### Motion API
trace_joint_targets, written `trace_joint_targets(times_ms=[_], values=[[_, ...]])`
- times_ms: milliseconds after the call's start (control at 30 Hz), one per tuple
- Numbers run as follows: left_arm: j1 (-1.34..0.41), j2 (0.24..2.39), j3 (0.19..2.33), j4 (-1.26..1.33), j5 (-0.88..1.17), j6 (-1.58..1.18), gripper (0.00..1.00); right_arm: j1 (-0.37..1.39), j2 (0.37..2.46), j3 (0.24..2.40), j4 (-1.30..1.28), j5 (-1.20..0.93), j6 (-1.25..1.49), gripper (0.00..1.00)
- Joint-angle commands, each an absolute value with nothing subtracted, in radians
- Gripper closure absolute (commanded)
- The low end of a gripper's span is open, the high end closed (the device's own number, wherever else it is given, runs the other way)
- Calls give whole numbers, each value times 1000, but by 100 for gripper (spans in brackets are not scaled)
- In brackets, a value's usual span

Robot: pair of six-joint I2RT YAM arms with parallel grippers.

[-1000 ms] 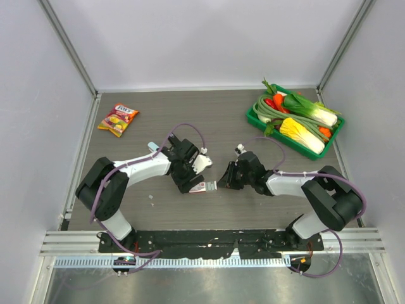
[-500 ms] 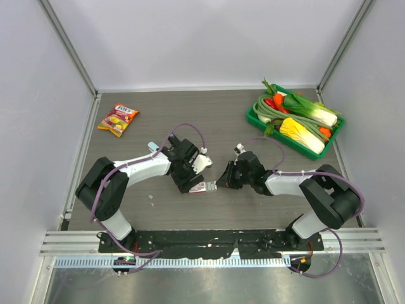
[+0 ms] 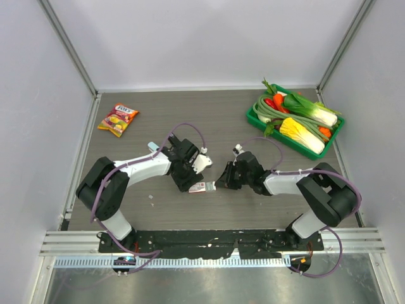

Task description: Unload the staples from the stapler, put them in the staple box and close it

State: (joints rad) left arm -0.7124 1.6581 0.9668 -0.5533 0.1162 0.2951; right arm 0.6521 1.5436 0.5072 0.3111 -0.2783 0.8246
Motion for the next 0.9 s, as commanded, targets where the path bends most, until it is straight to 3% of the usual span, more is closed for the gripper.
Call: trace_joint_targets(times_ms=[0,867], values=[[-726,1678,988,-531,150,290,39,684,1563,531,281,-249,813,84],[-745,1710,994,-512,160,270,39,844,1660,614,383,-152,916,89]])
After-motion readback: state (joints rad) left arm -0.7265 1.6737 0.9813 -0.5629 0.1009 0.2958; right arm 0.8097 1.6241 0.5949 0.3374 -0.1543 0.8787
